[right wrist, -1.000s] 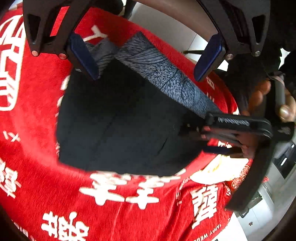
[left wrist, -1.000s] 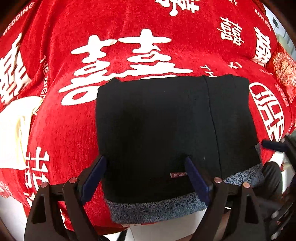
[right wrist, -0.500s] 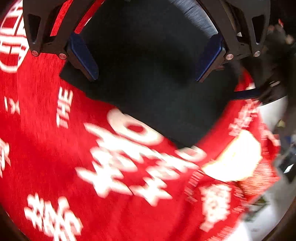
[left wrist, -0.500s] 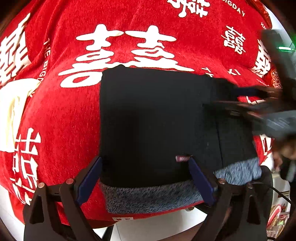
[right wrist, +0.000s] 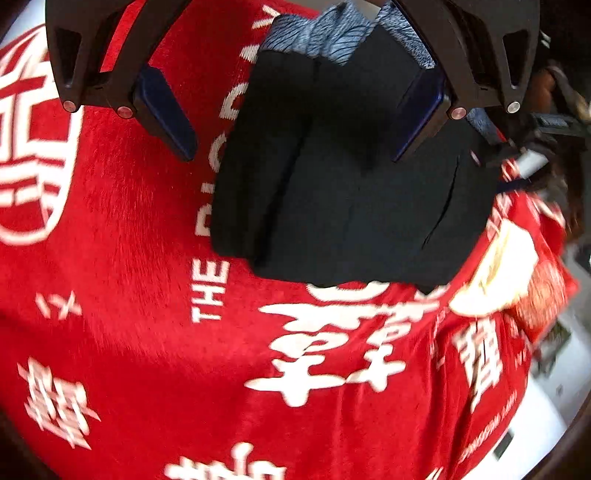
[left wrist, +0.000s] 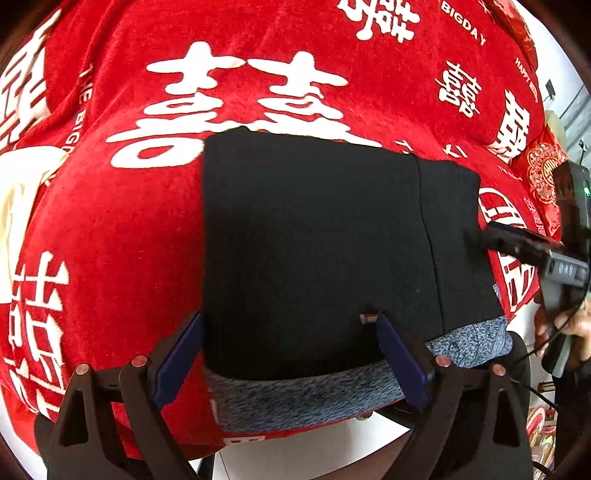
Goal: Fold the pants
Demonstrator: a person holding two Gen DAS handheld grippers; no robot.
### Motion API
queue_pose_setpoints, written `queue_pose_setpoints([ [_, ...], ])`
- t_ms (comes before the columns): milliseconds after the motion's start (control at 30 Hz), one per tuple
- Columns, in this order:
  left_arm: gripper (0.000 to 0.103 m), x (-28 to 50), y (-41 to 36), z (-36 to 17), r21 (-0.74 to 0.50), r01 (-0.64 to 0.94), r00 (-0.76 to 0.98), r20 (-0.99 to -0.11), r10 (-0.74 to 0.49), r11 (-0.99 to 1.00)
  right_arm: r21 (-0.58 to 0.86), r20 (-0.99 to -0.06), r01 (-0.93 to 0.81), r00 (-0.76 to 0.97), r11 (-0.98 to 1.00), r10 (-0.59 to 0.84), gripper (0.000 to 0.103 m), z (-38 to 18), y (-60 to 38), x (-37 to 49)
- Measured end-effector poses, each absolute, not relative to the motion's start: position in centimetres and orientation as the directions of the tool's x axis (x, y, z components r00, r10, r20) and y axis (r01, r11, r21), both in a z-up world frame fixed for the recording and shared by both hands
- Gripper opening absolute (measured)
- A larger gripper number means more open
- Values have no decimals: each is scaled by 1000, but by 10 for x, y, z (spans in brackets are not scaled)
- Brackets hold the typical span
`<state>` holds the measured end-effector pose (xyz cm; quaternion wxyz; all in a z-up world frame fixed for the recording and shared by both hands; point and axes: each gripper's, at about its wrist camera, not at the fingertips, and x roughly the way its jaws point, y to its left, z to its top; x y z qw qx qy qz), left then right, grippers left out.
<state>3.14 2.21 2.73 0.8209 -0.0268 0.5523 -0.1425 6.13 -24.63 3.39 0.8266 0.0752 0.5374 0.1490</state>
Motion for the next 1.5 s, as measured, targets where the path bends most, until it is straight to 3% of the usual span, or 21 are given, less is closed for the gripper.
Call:
queue_pose_setpoints([
  [267, 96, 32, 15, 27, -167, 208, 346, -909, -232, 964, 325, -815, -244, 418, 914, 402, 103, 31, -225, 96],
  [333, 96, 32, 14, 27, -155, 208, 345, -912, -221, 966, 301, -813, -300, 415, 905, 408, 85, 34, -212, 98],
  [400, 96, 34, 13, 29, -146, 201, 346, -915, -210, 969, 210, -838, -322, 427, 923, 340, 43, 41, -204, 101],
  [467, 96, 37, 8, 33, -140, 208, 345, -916, -207, 968, 248, -826, -315, 425, 916, 370, 26, 52, -213, 106],
  [533, 96, 39, 3, 32, -124, 224, 348, -916, -198, 967, 256, -810, -340, 435, 905, 393, 24, 66, -216, 109],
  [667, 103, 48, -7, 22, -116, 210, 343, -921, -184, 971, 193, -846, -350, 413, 917, 336, 25, 51, -211, 129],
  [800, 103, 47, -9, 23, -96, 216, 342, -925, -168, 972, 291, -857, -225, 372, 930, 358, 57, 29, -232, 141],
  [867, 103, 47, -5, 24, -104, 213, 338, -925, -173, 971, 277, -846, -214, 408, 937, 344, 67, 42, -236, 128],
  [1000, 103, 46, -1, 32, -84, 201, 374, -914, -156, 976, 145, -815, -245, 520, 959, 256, 71, 78, -225, 76],
  [1033, 103, 48, -1, 29, -88, 201, 364, -918, -158, 976, 153, -804, -266, 527, 952, 276, 78, 83, -221, 63],
  [1067, 103, 49, -2, 26, -90, 202, 350, -923, -158, 975, 157, -795, -284, 531, 946, 292, 94, 85, -214, 50],
  [1100, 103, 50, -4, 22, -95, 204, 341, -926, -162, 974, 154, -793, -303, 529, 941, 300, 99, 82, -206, 39],
  [1233, 103, 49, -5, 24, -93, 192, 339, -928, -155, 977, 115, -904, -310, 362, 944, 229, 101, 32, -184, 28],
  [1500, 103, 39, -3, 40, -67, 193, 383, -914, -138, 979, 126, -858, -202, 470, 971, 209, 101, 71, -203, -6],
])
